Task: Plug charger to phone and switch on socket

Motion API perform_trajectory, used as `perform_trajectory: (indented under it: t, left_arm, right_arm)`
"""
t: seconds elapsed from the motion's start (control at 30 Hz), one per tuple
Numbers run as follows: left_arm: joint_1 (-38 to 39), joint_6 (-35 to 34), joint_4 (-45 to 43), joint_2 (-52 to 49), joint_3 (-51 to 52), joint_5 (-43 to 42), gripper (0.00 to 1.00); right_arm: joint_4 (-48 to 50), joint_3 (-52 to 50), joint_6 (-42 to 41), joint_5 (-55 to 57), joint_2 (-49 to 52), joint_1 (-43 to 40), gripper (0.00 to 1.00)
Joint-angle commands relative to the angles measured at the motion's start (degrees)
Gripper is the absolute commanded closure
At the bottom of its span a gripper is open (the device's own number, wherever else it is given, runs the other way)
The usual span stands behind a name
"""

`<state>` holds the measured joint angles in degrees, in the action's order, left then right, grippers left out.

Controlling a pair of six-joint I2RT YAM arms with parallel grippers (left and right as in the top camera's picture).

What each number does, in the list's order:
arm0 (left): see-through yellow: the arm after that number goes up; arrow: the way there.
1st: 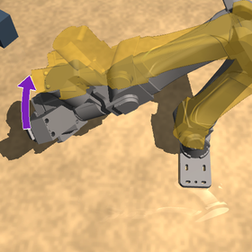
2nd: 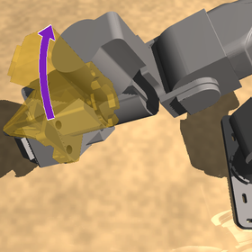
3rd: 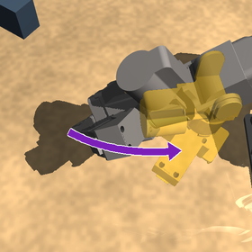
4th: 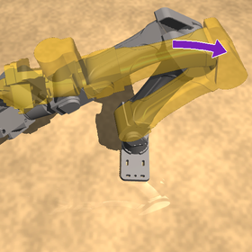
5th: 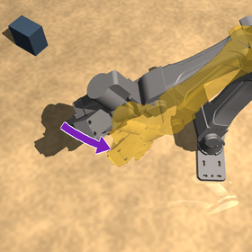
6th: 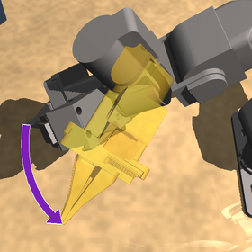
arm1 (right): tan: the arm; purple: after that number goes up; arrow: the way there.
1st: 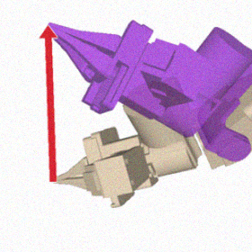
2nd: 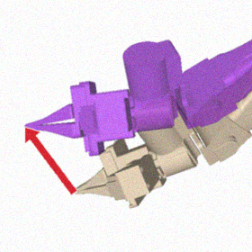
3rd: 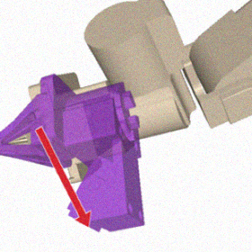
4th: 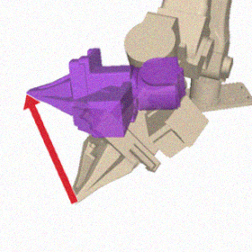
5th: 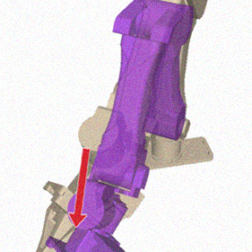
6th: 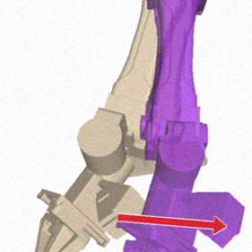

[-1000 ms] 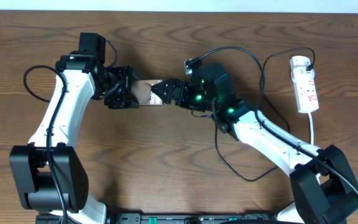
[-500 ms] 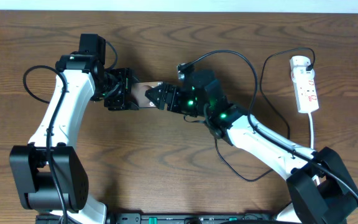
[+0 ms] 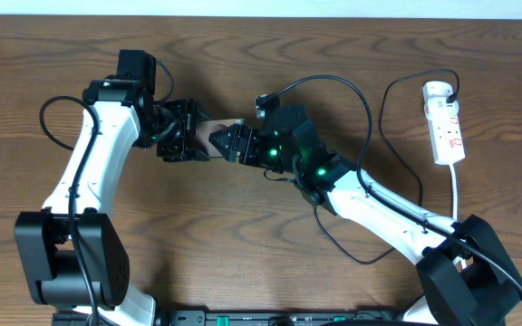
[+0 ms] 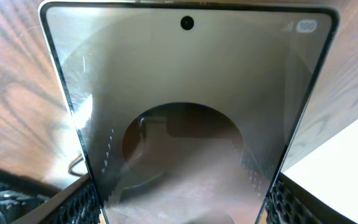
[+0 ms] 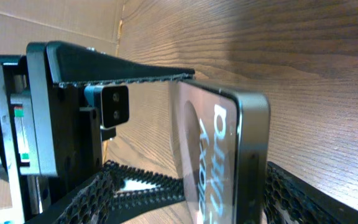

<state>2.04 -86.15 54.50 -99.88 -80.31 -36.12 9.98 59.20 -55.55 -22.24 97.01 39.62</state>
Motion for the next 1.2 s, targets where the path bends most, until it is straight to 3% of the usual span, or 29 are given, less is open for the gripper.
perform_trajectory:
  t: [0.0,0.3,0.43,0.8,1.17]
  left_arm:
    - [0.2,0.15,1.6,0.66,-0.42,-3.13,0.93]
    - [0.17,1.42,1.62,0.66,-0.42,-6.75,0.93]
    - [0.17,1.77,1.62,0.63,-0.42,-6.75,0.93]
    - [0.17,3.61,1.62,0.66,-0.42,-7.37,0.93]
    - [0.17,5.57,1.6,0.66,-0.42,-8.46,0.93]
  right_arm:
    - [0.07,1.07,-0.33,0.94,-0.31,0.39,0.26]
    - [0.17,1.07,-0.35,1.36,-0.31,0.35,0.25]
    - [1.22,1.07,-0.39,1.31,-0.31,0.35,0.36]
    - [2.82,1.07,-1.22,-4.5,-0.35,-0.17,0.45]
    - [-0.17,1.07,-0.96,-4.92,-0.35,-0.2,0.45]
